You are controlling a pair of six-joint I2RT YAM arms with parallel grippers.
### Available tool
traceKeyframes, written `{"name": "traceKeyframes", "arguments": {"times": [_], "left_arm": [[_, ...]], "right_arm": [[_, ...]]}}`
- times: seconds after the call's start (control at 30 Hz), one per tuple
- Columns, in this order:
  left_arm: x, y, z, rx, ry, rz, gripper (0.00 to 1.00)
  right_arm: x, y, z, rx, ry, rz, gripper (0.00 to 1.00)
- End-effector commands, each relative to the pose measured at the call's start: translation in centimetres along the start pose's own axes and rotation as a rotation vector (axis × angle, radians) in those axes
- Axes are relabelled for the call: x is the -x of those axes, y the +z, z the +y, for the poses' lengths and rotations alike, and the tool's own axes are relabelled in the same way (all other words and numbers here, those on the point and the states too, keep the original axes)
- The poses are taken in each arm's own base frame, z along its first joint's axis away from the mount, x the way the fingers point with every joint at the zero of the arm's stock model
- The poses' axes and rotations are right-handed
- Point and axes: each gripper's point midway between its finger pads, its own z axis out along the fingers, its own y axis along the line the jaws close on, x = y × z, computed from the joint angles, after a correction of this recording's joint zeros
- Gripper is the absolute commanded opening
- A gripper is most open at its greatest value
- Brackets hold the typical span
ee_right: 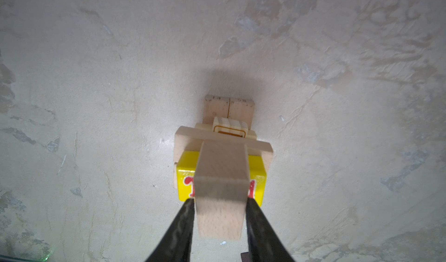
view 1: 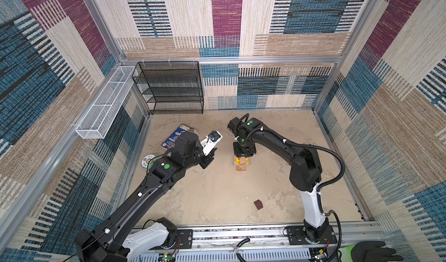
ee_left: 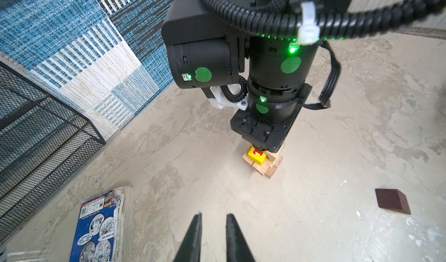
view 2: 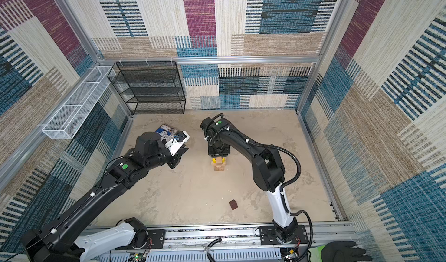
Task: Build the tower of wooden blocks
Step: 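Open the right gripper and raise it off the arch block, then move the right gripper to the dark brown cube and close on it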
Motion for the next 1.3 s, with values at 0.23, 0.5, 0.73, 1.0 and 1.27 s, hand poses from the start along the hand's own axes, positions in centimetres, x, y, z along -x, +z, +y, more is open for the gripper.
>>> {"name": "traceKeyframes", "arguments": {"times": [0.23,0.5,0.73,1.0,1.27], "left_arm": [[0.6,-0.1,0.7,0.037,0.008,-0.027,0.24],[0.7,-0.2,0.9,0.052,0.017,-0.044,0.28],[1.0,0.0,-0.2,-0.003,0.041,-0.07,0.4],[0.9,-0.2,-4.9,-0.202,0.148,-0.126,0.56],[-0.4,0.0,-10.4,-0.392,0.282,-0.126,0.6]], "right_arm": [[0.6,-2.0,-0.1,0.003,-0.005,-0.054,0.55],[0.9,-4.6,0.0,0.038,-0.044,-0.156,0.55],[-1.9,-6.9,0.8,0.108,-0.18,-0.27,0.52],[-8.4,-7.0,-0.2,0.219,-0.257,-0.3,0.52],[-14.2,-5.1,-3.5,0.281,-0.209,-0.25,0.5]]}}
